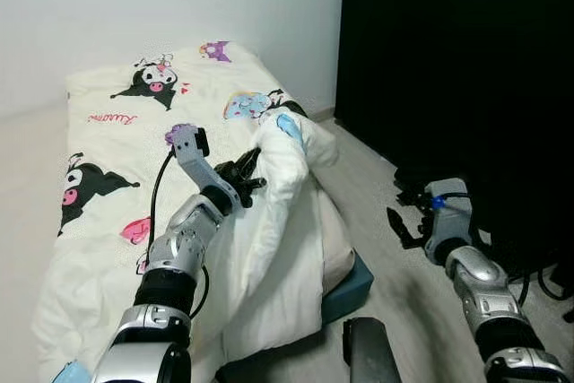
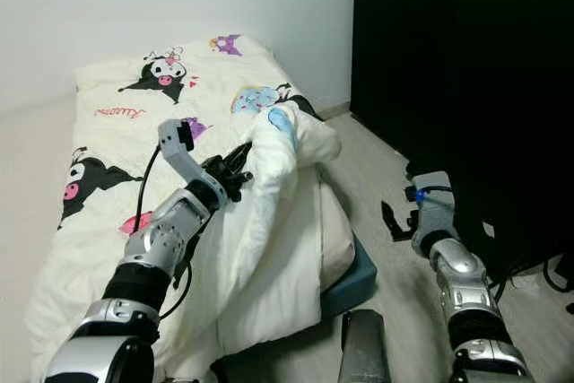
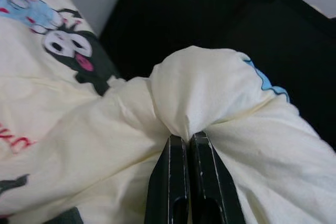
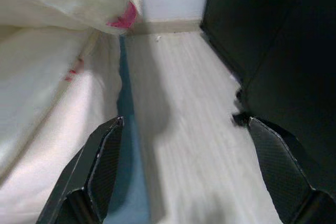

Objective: Clean up the room

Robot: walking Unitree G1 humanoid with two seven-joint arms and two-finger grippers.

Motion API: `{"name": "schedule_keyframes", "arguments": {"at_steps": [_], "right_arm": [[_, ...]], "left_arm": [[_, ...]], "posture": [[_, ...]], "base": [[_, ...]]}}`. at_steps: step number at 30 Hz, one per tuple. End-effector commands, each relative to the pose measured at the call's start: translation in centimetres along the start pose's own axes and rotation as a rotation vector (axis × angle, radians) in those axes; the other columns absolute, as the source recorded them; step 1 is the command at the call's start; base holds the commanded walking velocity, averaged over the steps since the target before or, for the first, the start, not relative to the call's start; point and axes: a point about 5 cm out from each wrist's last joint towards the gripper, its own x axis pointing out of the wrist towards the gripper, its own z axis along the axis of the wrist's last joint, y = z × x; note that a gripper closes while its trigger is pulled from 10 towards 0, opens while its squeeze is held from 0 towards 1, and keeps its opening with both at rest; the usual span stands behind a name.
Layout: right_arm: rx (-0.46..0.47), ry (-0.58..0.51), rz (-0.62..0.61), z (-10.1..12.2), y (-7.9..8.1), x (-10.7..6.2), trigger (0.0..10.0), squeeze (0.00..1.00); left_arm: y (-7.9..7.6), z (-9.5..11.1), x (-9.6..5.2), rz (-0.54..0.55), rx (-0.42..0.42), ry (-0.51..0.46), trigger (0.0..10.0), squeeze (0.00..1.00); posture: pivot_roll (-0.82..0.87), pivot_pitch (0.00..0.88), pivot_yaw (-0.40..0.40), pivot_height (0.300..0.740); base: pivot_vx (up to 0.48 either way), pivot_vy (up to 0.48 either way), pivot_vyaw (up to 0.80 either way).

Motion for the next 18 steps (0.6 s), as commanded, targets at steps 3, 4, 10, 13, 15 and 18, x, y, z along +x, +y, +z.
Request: {"name": "schedule_keyframes", "arguments": {"at_steps": [3, 4, 10, 13, 15, 18], "right_arm": [[0.02, -0.127, 0.205, 2.3, 3.6, 1.0, 10.0, 0.0], [0.067, -0.185, 0.314, 3.3, 5.5, 1.3, 10.0, 0.0], [0.033, -0.249, 0.607, 5.5, 10.9, 1.6, 10.0, 0.0], [-0.083, -0.233, 0.623, 5.5, 11.9, 1.9, 10.0, 0.0], [-0.19, -0.215, 0.606, 5.6, 12.3, 2.4, 10.0, 0.0], [-0.332, -0.192, 0.569, 5.8, 12.5, 3.2, 10.0, 0.0]], "left_arm": [[-0.3, -0.1, -0.2, -0.021, -0.032, -0.008, 0.0, 0.0], [-0.3, -0.2, -0.2, -0.022, -0.037, -0.003, 0.0, 0.0], [-0.4, -0.3, -0.3, -0.027, -0.05, 0.01, 0.0, 0.0], [-0.5, -0.3, -0.3, -0.032, -0.058, 0.013, 0.0, 0.0], [-0.6, -0.3, -0.4, -0.036, -0.061, 0.015, 0.0, 0.0], [-0.7, -0.3, -0.4, -0.04, -0.063, 0.017, 0.0, 0.0]], "posture": [[-0.25, 0.113, 0.08, 0.548], [-0.25, 0.111, 0.08, 0.548], [-0.24, 0.118, 0.085, 0.548], [-0.24, 0.12, 0.088, 0.548], [-0.23, 0.119, 0.085, 0.548], [-0.23, 0.119, 0.083, 0.548]], "base": [[0.0, 0.0, 0.0], [0.0, 0.0, 0.0], [0.0, 0.0, 0.0], [0.0, 0.0, 0.0], [0.0, 0.0, 0.0], [0.0, 0.0, 0.0]]}}
